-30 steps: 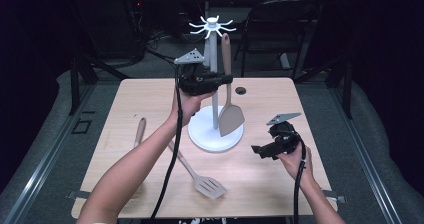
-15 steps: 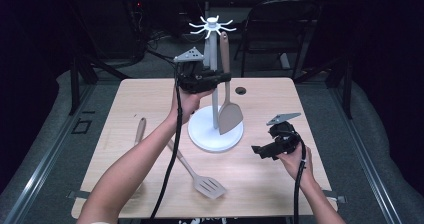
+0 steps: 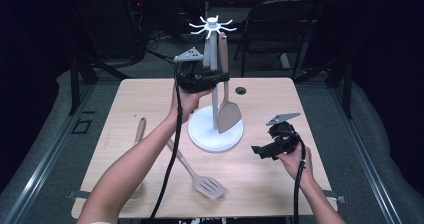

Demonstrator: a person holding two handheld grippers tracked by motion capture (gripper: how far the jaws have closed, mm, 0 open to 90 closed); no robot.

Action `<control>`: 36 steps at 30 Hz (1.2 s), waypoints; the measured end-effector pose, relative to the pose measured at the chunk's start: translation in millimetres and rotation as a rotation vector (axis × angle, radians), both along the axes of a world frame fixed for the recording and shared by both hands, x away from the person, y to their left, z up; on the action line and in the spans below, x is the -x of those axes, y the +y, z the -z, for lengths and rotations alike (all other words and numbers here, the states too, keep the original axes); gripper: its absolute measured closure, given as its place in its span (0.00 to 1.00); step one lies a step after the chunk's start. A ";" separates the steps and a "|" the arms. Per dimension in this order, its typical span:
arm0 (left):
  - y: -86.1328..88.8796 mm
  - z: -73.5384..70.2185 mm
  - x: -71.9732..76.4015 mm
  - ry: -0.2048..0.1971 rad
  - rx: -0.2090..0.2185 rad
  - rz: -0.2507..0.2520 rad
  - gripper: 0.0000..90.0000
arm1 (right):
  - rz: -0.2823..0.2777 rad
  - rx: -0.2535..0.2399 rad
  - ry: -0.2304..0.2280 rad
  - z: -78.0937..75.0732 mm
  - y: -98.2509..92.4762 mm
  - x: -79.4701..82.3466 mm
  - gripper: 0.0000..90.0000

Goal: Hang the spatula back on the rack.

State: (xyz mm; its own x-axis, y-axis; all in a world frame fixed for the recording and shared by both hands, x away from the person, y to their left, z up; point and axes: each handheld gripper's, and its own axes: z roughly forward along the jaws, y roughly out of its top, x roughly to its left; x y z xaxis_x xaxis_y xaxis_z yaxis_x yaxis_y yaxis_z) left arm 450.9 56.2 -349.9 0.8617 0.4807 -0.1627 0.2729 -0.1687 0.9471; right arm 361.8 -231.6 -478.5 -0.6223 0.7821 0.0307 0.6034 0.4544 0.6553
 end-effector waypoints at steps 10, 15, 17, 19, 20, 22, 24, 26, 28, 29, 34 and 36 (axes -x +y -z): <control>2.9 0.0 -0.1 -0.016 -0.019 -0.035 0.84 | -0.007 0.003 0.005 -0.3 0.4 0.2 0.00; 7.6 0.0 1.5 -0.009 -0.028 -0.057 0.71 | -0.004 0.005 0.006 0.2 0.3 -0.1 0.00; 8.9 1.1 2.6 -0.012 -0.046 -0.070 0.66 | -0.006 0.006 0.007 0.2 0.2 -0.1 0.00; 11.0 2.1 3.7 -0.016 -0.066 -0.079 0.59 | -0.005 0.006 0.008 0.4 0.3 -0.1 0.00; 12.1 2.7 4.3 -0.014 -0.063 -0.082 0.57 | -0.005 0.005 0.008 0.5 0.3 -0.2 0.00; 14.6 3.1 5.8 -0.021 -0.069 -0.093 0.50 | -0.004 0.019 0.007 0.5 -0.1 -0.3 0.00; 17.8 3.2 7.6 -0.025 -0.074 -0.099 0.45 | -0.005 0.020 0.008 0.6 -0.4 -0.5 0.00; 21.0 3.7 9.2 -0.030 -0.076 -0.101 0.38 | -0.010 0.020 0.012 0.2 -1.2 -0.6 0.00; 24.6 3.7 11.2 -0.033 -0.077 -0.107 0.33 | -0.007 0.021 0.009 0.3 -1.6 -0.6 0.00; 26.8 3.4 12.5 -0.035 -0.077 -0.109 0.31 | -0.007 0.019 0.010 0.4 -1.7 -0.6 0.00; 36.2 1.1 18.5 -0.038 -0.093 -0.107 0.23 | -0.009 0.010 0.013 1.1 -2.2 -0.9 0.00; 40.1 -0.7 20.7 -0.048 -0.098 -0.110 0.20 | -0.009 0.018 0.012 0.7 -2.8 -1.0 0.00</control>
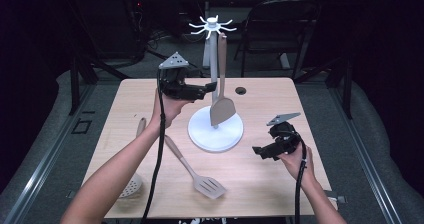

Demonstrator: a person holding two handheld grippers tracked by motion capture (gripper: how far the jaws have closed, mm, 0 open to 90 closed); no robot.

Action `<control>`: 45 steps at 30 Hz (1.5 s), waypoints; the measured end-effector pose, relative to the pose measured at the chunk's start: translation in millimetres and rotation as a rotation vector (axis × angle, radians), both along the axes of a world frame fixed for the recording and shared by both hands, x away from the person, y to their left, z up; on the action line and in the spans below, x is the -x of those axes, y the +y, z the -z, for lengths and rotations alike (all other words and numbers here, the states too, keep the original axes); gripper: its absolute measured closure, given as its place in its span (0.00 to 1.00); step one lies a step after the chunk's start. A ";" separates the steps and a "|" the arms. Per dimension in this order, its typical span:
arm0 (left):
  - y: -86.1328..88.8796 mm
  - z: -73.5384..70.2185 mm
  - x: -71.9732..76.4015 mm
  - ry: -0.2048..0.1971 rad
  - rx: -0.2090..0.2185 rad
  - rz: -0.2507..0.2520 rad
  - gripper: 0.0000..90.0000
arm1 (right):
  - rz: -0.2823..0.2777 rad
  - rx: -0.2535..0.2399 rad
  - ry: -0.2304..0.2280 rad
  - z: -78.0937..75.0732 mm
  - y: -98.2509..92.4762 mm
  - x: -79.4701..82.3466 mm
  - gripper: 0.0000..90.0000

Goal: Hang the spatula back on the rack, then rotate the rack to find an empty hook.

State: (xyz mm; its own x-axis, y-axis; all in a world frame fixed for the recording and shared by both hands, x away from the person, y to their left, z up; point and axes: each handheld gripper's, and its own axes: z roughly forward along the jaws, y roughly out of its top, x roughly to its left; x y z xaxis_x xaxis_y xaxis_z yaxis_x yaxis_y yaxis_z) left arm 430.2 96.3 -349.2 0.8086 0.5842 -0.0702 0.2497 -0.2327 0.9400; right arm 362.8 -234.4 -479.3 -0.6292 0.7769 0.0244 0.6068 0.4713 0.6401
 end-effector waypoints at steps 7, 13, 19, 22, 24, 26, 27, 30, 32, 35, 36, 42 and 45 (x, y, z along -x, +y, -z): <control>10.0 -7.1 3.4 -0.005 -0.008 -0.001 0.17 | 0.007 -0.005 0.004 -0.2 -3.2 -1.3 0.00; 14.3 -13.2 6.4 -0.006 -0.003 0.005 0.15 | 0.004 0.000 0.010 -1.3 -4.3 -0.9 0.00; 16.5 -20.6 10.3 -0.013 0.006 0.004 0.17 | -0.001 0.006 0.013 -1.1 -2.5 -1.7 0.00; 17.6 -26.1 11.8 -0.022 0.013 0.002 0.17 | -0.005 0.012 0.018 -0.9 -3.0 -2.1 0.00; 18.0 -30.1 12.5 -0.029 0.023 -0.001 0.17 | -0.007 0.002 0.023 0.3 -2.9 -3.3 0.00; 18.0 -35.0 13.0 -0.037 0.021 -0.002 0.18 | -0.007 0.011 0.028 0.9 -2.6 -3.7 0.00; 17.9 -37.2 13.2 -0.045 0.029 -0.001 0.18 | -0.007 -0.001 0.029 1.7 -1.6 -3.8 0.00; 18.4 -44.2 13.7 -0.061 0.034 0.002 0.23 | -0.009 0.012 0.027 2.3 -1.0 -5.3 0.00; 18.3 -48.6 14.2 -0.073 0.036 0.001 0.27 | -0.014 0.012 0.031 2.9 -0.6 -6.0 0.00; 18.8 -55.2 14.5 -0.098 0.040 -0.005 0.33 | -0.012 0.013 0.037 4.6 -0.1 -5.7 0.01; 19.6 -57.5 14.7 -0.108 0.040 -0.008 0.36 | -0.014 0.013 0.044 5.2 -0.2 -5.9 0.01; 22.5 -67.5 12.9 -0.155 0.031 -0.052 0.55 | -0.020 0.020 0.042 6.9 1.2 -6.3 0.01; 25.0 -71.9 9.5 -0.166 0.038 -0.065 0.67 | -0.010 0.020 0.037 6.8 0.5 -6.1 0.01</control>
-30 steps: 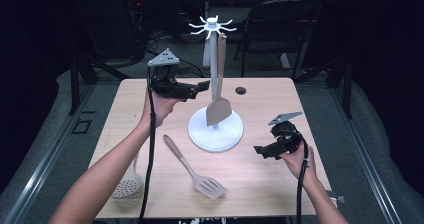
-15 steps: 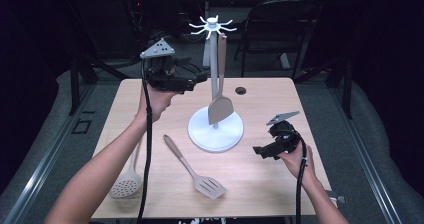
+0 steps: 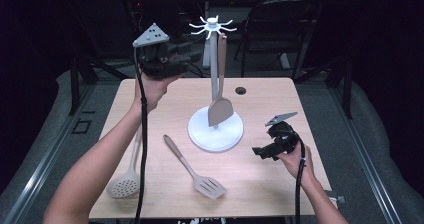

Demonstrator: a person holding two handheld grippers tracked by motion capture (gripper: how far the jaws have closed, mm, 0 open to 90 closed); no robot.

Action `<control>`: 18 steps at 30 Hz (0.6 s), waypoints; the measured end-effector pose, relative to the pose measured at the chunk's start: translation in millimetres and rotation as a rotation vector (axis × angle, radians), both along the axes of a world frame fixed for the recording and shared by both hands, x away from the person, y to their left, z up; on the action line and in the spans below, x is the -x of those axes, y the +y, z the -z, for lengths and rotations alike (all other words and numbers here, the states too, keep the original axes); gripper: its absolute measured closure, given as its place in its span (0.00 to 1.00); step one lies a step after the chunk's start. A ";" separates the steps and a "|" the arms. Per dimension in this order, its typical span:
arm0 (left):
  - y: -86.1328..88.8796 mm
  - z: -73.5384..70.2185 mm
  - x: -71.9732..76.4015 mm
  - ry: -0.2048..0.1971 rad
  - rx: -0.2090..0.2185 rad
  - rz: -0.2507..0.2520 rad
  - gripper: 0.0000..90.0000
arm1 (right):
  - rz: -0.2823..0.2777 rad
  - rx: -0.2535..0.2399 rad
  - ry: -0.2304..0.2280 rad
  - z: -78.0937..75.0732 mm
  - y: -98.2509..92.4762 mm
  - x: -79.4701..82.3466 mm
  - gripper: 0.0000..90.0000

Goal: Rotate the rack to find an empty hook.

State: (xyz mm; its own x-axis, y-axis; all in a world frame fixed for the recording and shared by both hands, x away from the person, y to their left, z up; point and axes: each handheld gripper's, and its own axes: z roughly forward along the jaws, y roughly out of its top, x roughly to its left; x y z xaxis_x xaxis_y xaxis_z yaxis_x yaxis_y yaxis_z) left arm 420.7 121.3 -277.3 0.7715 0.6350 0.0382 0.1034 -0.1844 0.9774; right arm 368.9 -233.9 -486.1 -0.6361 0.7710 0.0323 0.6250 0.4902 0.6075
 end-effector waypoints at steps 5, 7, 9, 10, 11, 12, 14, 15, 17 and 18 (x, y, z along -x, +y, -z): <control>-0.7 -7.1 -3.2 -0.023 0.007 0.001 0.92 | 0.004 0.003 0.001 -0.1 -2.0 0.1 0.01; -1.6 -9.3 -5.2 -0.026 0.011 -0.005 0.97 | -0.002 0.028 0.003 -1.8 -2.8 0.2 0.01; -2.2 -11.5 -7.1 -0.024 0.027 0.001 0.99 | 0.001 0.001 0.001 -0.2 -1.7 0.7 0.01; -2.7 -12.9 -7.6 -0.028 0.026 0.001 1.00 | -0.001 0.000 0.001 -0.4 -1.7 0.7 0.01; -3.3 -13.9 -8.1 -0.035 0.030 0.004 1.00 | 0.000 0.001 -0.001 -0.3 -1.6 0.8 0.01; -4.1 -15.0 -8.0 -0.037 0.028 0.002 1.00 | 0.001 0.000 0.000 -0.2 -1.7 0.8 0.01; -5.3 -17.1 -8.6 -0.041 0.022 -0.002 1.00 | -0.005 0.031 0.005 -1.8 -3.1 0.2 0.01; -5.4 -18.3 -9.3 -0.043 0.020 -0.003 1.00 | -0.002 0.034 0.005 -1.8 -3.3 0.0 0.01; -5.3 -21.0 -11.4 -0.047 0.017 -0.014 1.00 | -0.003 0.033 0.004 -1.7 -3.6 0.0 0.01; -5.0 -22.2 -12.5 -0.042 0.026 -0.015 1.00 | -0.002 0.035 0.003 -1.9 -3.5 0.1 0.01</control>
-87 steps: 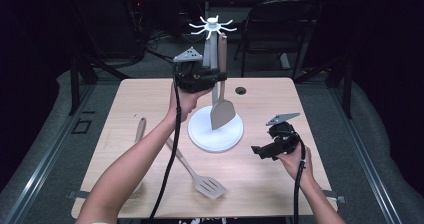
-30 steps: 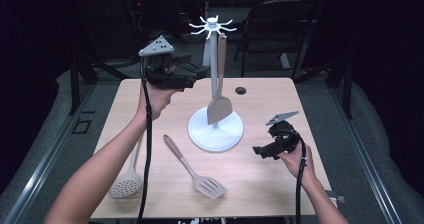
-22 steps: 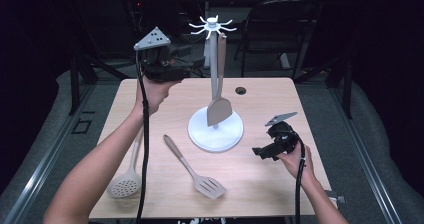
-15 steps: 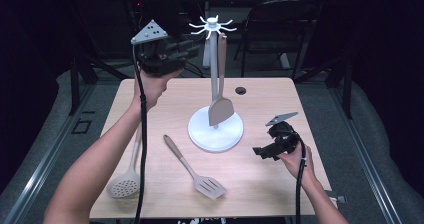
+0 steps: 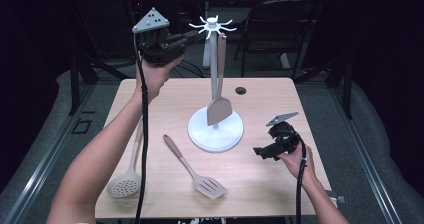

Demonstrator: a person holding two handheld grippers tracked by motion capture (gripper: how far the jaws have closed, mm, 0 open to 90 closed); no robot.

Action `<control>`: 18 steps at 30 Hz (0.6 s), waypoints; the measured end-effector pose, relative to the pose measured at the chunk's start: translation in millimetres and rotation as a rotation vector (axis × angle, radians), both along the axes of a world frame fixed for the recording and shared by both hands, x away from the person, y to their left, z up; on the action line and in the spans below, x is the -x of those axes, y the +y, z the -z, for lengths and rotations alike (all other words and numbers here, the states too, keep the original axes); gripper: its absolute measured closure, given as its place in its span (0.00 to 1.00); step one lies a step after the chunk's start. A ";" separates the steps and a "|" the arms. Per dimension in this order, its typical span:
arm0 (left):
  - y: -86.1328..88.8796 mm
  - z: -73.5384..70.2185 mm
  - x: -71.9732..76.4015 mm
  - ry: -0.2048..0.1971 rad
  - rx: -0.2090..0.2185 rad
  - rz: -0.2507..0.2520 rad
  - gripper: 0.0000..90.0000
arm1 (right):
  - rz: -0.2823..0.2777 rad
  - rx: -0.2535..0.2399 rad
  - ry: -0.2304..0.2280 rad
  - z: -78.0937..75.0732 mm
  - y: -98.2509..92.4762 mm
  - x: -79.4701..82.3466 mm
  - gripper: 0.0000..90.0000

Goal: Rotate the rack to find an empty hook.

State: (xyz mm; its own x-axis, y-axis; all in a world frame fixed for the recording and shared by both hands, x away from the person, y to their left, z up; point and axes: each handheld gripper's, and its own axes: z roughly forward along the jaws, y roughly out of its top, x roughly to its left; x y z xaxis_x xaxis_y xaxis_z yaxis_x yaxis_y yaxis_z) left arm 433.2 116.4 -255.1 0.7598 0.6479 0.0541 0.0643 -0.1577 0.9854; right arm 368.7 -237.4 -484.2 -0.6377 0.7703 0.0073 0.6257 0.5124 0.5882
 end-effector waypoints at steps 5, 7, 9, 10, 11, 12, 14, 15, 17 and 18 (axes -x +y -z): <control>-2.5 -0.2 -2.5 -0.004 -0.033 -0.015 1.00 | 0.004 -0.020 -0.004 0.5 0.9 1.0 0.01; -2.2 0.3 -3.9 -0.002 -0.033 -0.019 1.00 | 0.005 -0.030 -0.003 1.0 1.1 1.0 0.01; -1.7 0.5 -5.7 0.000 -0.029 -0.028 1.00 | 0.005 -0.030 -0.003 1.0 1.0 1.0 0.01; -0.8 0.2 -6.5 0.003 -0.034 -0.027 1.00 | 0.004 -0.029 -0.002 1.0 1.1 1.0 0.01; -0.3 0.0 -7.2 -0.001 -0.033 -0.031 1.00 | 0.004 -0.029 -0.001 1.1 1.1 1.0 0.01; 0.5 -0.5 -7.9 -0.001 -0.039 -0.033 1.00 | 0.003 -0.033 0.001 1.5 1.2 1.0 0.01; 1.3 -1.4 -9.8 0.001 -0.036 -0.036 1.00 | 0.002 -0.032 0.001 2.1 1.7 1.3 0.02; 1.4 -2.0 -10.5 -0.001 -0.035 -0.038 1.00 | -0.005 -0.033 0.007 2.1 2.1 1.2 0.02; 2.0 -3.3 -11.8 0.001 -0.037 -0.043 1.00 | -0.005 -0.027 0.006 2.6 3.2 1.3 0.02; 2.3 -3.7 -12.5 0.000 -0.042 -0.045 1.00 | -0.007 -0.025 0.003 2.7 3.5 1.2 0.02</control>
